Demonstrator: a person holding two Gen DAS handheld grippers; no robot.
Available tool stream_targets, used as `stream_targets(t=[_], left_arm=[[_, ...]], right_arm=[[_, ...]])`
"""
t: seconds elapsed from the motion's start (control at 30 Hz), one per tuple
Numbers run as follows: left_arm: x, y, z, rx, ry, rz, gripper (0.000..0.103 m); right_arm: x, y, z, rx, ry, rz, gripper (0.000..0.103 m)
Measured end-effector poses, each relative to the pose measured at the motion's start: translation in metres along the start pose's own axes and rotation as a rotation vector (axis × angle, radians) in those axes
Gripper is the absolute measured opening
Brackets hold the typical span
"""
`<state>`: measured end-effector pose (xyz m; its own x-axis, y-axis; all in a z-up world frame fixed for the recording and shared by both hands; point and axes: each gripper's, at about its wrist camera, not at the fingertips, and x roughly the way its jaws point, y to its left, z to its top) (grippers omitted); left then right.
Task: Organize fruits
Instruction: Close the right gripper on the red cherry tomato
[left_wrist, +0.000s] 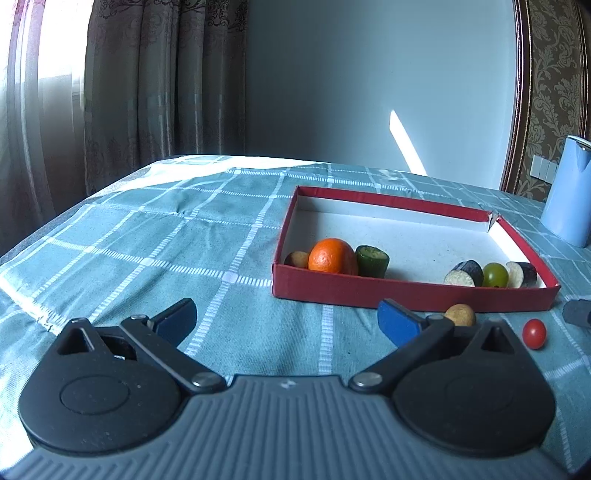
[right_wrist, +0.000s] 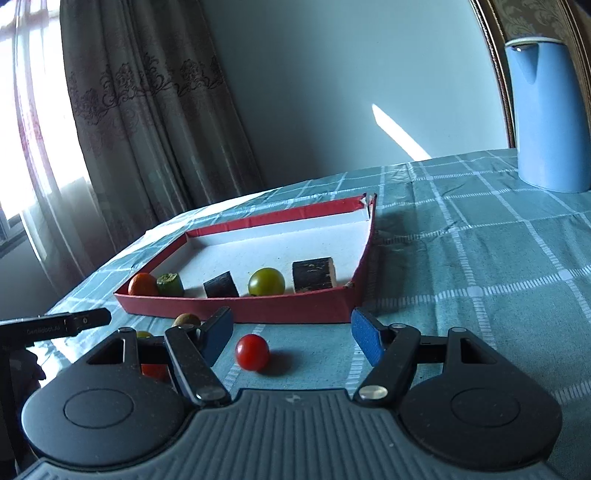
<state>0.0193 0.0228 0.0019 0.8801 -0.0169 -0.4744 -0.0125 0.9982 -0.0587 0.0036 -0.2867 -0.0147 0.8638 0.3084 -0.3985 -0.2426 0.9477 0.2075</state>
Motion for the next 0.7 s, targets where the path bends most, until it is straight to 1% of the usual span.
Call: stream_targets(t=[0.07,0.13,0.17,0.23,0.3,0.33,0.37,0.47,0.53,0.57,0.6,0.63,0.7], left_arm=[[0.000,0.003,-0.001,-0.016,0.001,-0.009,0.103],[0.002,0.005,-0.001,-0.026,0.010,-0.015,0.103],[0.002,0.006,-0.001,-0.033,0.013,-0.017,0.103],[0.002,0.009,-0.001,-0.049,0.014,-0.028,0.103],[0.002,0.010,-0.001,-0.058,0.015,-0.037,0.103],[0.002,0.010,-0.001,-0.059,0.015,-0.039,0.103],[0.002,0.010,-0.001,-0.058,0.015,-0.044,0.103],[0.002,0.010,-0.001,-0.058,0.016,-0.052,0.103],[0.002,0.010,-0.001,-0.059,0.014,-0.056,0.103],[0.002,0.010,-0.001,-0.059,0.013,-0.058,0.103],[0.002,0.010,-0.001,-0.057,0.013,-0.058,0.103],[0.002,0.010,-0.001,-0.057,0.014,-0.057,0.103],[0.002,0.010,-0.001,-0.057,0.012,-0.057,0.103]], right_arm=[[0.003,0.016,-0.002,-0.067,0.022,-0.012,0.070],[0.008,0.028,-0.003,-0.118,0.044,-0.044,0.070],[0.011,0.032,-0.003,-0.131,0.055,-0.052,0.068],[0.017,0.038,-0.003,-0.151,0.079,-0.061,0.065],[0.021,0.041,-0.002,-0.161,0.093,-0.091,0.061],[0.023,0.041,-0.002,-0.164,0.101,-0.100,0.059],[0.026,0.041,-0.002,-0.166,0.112,-0.101,0.053],[0.032,0.042,-0.002,-0.175,0.143,-0.115,0.052],[0.034,0.043,-0.002,-0.184,0.154,-0.114,0.043],[0.036,0.044,-0.003,-0.189,0.163,-0.117,0.034],[0.037,0.045,-0.003,-0.192,0.170,-0.120,0.032],[0.038,0.045,-0.003,-0.193,0.174,-0.117,0.031],[0.038,0.045,-0.003,-0.194,0.174,-0.109,0.024]])
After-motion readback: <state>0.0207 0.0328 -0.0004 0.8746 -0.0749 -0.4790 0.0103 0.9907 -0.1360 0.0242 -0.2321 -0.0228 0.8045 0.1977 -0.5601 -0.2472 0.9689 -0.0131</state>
